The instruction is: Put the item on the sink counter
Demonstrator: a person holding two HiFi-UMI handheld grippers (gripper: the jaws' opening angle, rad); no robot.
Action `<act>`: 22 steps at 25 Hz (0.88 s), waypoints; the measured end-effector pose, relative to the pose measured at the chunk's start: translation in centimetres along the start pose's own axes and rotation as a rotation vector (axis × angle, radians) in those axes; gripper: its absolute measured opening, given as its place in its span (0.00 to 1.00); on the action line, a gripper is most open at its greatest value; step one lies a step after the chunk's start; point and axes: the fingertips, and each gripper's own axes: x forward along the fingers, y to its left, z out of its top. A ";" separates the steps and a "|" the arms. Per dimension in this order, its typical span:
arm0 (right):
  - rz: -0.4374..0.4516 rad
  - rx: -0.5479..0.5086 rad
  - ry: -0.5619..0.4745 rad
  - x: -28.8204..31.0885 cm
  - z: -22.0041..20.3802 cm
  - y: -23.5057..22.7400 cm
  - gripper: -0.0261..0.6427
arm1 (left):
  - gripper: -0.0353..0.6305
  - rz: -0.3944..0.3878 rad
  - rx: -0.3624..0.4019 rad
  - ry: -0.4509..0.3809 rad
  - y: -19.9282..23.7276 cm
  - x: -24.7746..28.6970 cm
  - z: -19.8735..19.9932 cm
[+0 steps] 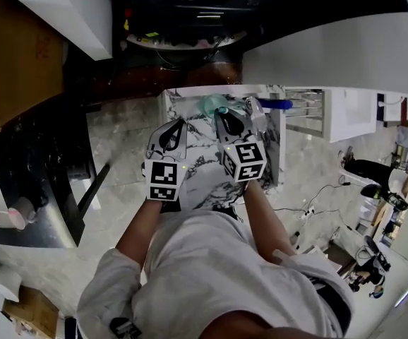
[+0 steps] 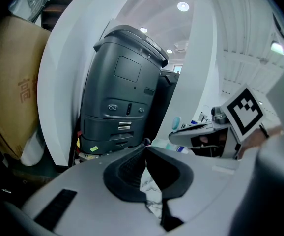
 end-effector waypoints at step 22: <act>0.006 0.040 -0.062 -5.7 -1.4 3.9 0.23 | 0.07 -0.050 0.065 -0.013 -0.8 -3.0 -0.2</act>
